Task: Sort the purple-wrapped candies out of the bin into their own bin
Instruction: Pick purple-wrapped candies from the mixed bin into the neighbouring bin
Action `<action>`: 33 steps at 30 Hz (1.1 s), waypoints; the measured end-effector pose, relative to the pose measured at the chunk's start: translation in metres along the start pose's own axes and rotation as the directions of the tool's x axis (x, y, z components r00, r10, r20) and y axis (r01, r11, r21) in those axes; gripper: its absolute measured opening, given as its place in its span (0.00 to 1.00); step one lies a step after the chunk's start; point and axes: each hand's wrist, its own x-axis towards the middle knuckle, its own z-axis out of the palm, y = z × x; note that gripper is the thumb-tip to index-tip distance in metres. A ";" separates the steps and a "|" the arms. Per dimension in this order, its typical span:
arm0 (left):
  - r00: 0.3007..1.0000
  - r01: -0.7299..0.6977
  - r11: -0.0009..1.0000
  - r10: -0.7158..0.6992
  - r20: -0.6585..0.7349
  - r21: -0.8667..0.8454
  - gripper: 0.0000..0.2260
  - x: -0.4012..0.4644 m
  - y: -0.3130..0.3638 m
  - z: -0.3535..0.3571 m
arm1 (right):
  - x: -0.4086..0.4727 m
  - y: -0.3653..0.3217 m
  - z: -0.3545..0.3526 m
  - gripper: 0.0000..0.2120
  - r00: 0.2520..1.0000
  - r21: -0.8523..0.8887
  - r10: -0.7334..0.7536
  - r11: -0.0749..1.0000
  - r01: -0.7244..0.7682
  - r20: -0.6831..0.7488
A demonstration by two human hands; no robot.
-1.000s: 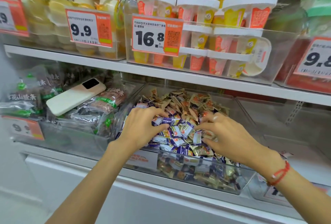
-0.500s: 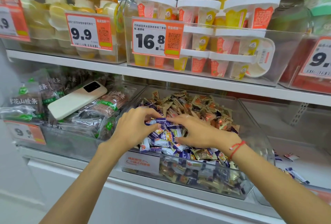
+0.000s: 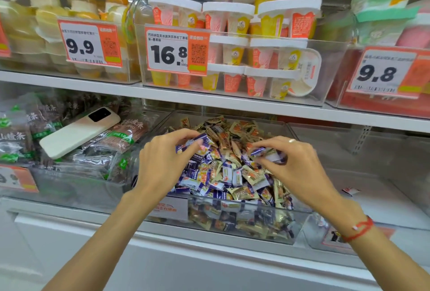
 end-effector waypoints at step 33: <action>0.922 -0.366 0.928 0.350 0.164 0.075 0.07 -0.023 0.085 0.048 | -0.052 0.051 -0.075 0.10 0.978 -0.074 0.195 0.977 -0.200 -0.068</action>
